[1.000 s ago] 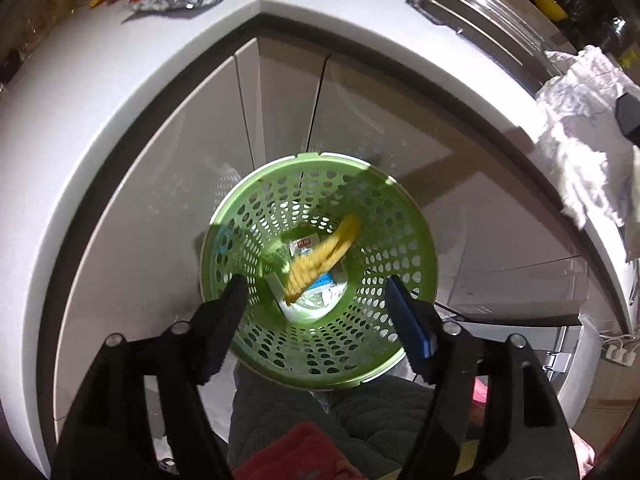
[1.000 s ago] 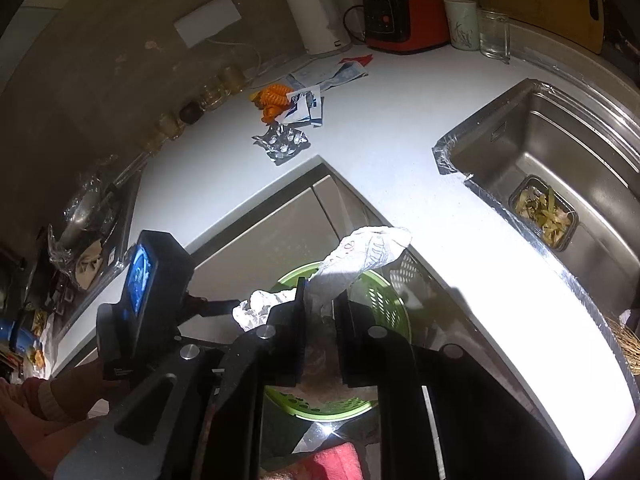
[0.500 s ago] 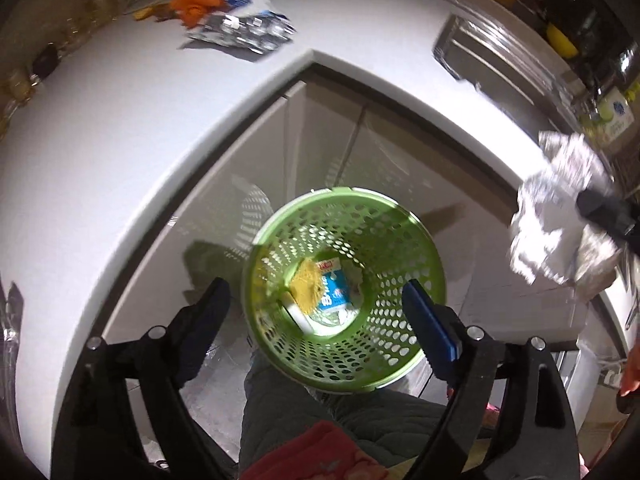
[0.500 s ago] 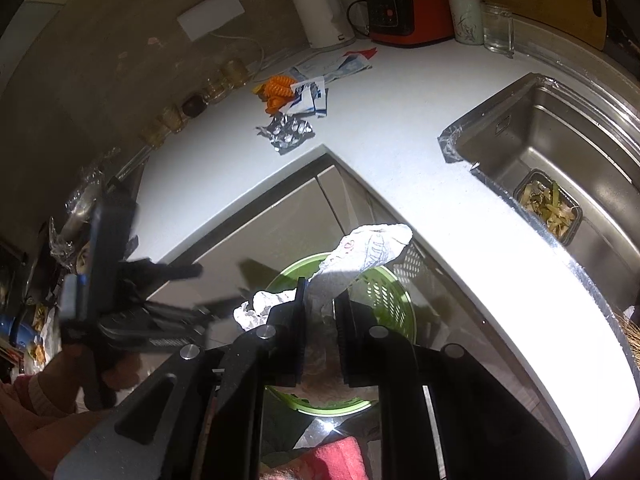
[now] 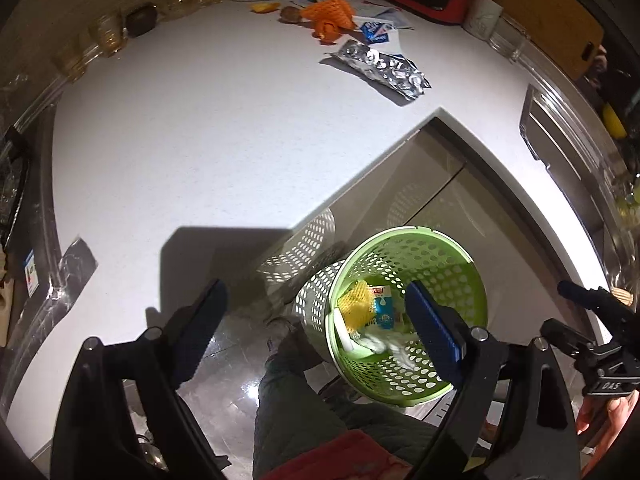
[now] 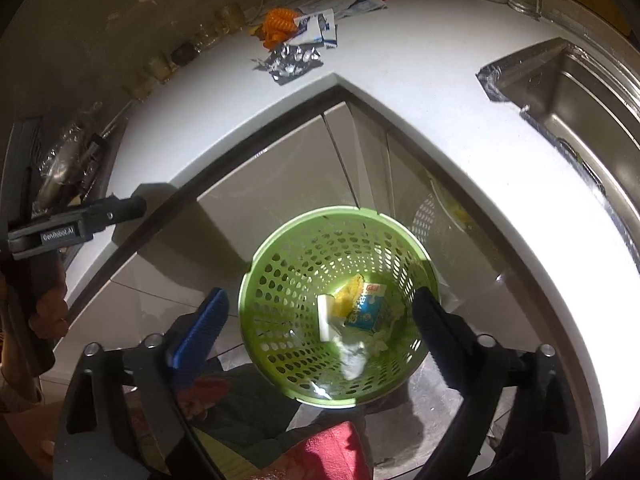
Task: Collect trash
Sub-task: 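Carry net and tissue over the green basket and release both, then move the right tool to the foil blister pack and grasp it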
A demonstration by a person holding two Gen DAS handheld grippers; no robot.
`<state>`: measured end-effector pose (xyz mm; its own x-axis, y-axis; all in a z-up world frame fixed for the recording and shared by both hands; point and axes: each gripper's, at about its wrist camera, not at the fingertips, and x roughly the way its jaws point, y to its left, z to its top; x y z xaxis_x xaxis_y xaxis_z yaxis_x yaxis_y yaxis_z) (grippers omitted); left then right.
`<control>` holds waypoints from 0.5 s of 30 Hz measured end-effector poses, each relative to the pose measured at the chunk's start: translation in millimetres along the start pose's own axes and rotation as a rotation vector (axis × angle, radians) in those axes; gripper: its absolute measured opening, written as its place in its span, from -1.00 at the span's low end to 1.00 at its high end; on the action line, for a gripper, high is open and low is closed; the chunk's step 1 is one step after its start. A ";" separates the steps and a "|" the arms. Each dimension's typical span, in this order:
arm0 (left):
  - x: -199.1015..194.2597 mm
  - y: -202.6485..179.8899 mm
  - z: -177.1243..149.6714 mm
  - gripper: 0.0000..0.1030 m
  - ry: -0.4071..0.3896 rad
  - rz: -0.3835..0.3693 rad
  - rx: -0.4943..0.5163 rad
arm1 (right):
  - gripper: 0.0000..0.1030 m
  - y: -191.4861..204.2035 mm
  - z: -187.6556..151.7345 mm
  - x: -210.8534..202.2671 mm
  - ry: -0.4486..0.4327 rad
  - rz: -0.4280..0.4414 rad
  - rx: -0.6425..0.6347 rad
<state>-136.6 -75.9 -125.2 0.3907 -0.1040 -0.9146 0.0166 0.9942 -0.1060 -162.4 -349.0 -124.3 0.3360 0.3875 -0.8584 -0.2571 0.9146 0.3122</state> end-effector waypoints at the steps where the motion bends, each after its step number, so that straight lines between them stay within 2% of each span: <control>1: 0.3 1.3 0.1 0.67 0.000 -0.001 -0.006 | 0.93 1.1 3.7 -3.3 -0.011 -0.004 -0.009; 4: -1.9 4.7 1.7 0.67 -0.003 0.003 -0.017 | 0.95 5.9 18.3 -10.4 -0.040 -0.022 -0.056; 9: -7.4 16.1 16.9 0.68 -0.020 -0.002 -0.030 | 0.95 22.0 58.1 -8.3 -0.070 -0.059 -0.208; 15: -11.9 27.7 51.6 0.77 -0.065 0.022 -0.010 | 0.95 43.3 120.1 21.0 -0.046 -0.090 -0.380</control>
<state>-93.3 -45.8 -97.2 0.4501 -0.0794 -0.8894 -0.0019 0.9959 -0.0899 -57.7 -287.4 -79.9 0.4107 0.3204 -0.8536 -0.5392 0.8403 0.0560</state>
